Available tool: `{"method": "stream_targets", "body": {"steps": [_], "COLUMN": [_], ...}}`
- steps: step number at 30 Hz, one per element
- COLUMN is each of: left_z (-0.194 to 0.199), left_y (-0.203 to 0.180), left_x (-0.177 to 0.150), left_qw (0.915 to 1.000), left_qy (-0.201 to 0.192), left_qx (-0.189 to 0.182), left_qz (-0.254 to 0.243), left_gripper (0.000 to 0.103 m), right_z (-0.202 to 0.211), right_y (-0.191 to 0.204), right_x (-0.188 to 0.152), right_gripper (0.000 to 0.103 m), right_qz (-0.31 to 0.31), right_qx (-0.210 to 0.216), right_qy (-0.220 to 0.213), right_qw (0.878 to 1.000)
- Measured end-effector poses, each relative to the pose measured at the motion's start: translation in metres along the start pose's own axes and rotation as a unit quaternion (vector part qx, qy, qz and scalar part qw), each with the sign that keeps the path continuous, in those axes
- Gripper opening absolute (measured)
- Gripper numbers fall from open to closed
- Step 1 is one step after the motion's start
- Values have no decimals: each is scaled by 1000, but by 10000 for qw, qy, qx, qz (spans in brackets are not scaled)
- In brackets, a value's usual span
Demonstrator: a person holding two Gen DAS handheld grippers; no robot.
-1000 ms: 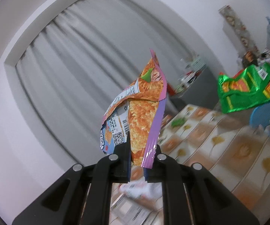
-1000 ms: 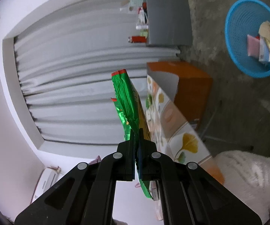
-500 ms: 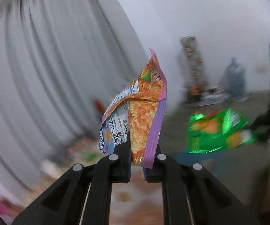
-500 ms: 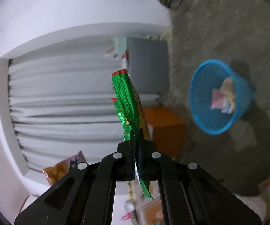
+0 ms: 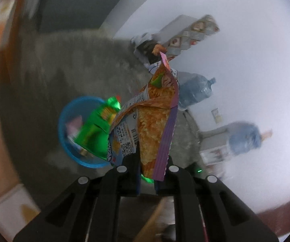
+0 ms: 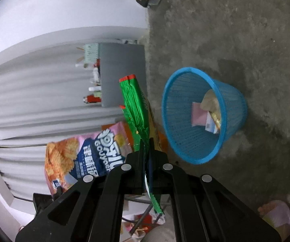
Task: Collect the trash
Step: 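Carry the orange bag and green wrapper in both tools to the blue wastebasket, then open both tools to drop the bag and wrapper into the basket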
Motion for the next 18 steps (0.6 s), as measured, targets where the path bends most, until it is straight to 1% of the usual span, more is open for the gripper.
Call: {"method": "stream_targets", "body": {"steps": [2, 3, 4, 5, 6, 7, 8, 9, 10, 11, 14, 15, 18], "left_z": [-18, -23, -33, -39, -46, -58, -64, -69, -74, -78, -88, -91, -92], "left_y": [10, 13, 21, 28, 34, 41, 46, 52, 55, 57, 60, 59, 54], "left_x": [3, 5, 7, 10, 10, 12, 14, 14, 14, 16, 16, 18, 18], "left_qw": [9996, 9993, 9988, 9982, 9976, 9965, 9956, 9951, 9950, 9949, 9948, 9944, 9923], "left_qy": [83, 95, 115, 130, 149, 186, 217, 235, 261, 297, 336, 339, 259], "left_qx": [-7, 16, 99, 195, 276, 424, 535, 592, 591, 599, 742, 847, 1205], "left_qz": [275, 363, 468, 544, 611, 701, 740, 758, 760, 750, 611, 538, 91], "left_gripper": [9, 9, 9, 9, 9, 9, 9, 9, 9, 9, 9, 9, 9], "right_z": [-9, -18, -28, -37, -46, -47, -48, -48, -43, -37, -17, -10, 16], "right_y": [-5, -9, -15, -25, -37, -42, -51, -55, -56, -55, -57, -57, -64], "right_x": [3, 4, 7, 11, 15, 16, 17, 19, 18, 18, 18, 18, 15], "right_gripper": [4, 7, 10, 26, 33, 39, 39, 39, 43, 48, 49, 49, 49], "right_qz": [-2, 11, 58, 107, 188, 239, 279, 286, 287, 293, 437, 471, 421], "right_qx": [-85, -125, -276, -530, -834, -996, -1241, -1326, -1245, -1163, -1160, -1152, -1072], "right_qy": [85, 195, 228, 227, 209, 175, 121, 95, 60, 10, -131, -174, -315], "right_qw": [9999, 9997, 9993, 9983, 9961, 9946, 9918, 9907, 9918, 9928, 9922, 9921, 9928]}}
Point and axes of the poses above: each gripper's, at about its wrist camera, not at the fingertips, and z roughly against the way its jaws point, y to its left, x to its top, the point moved 9 cm from there along -z, roughly the way its jaws point, and after that the axes turned 3 degrees about -z, right-handed, at the moved point
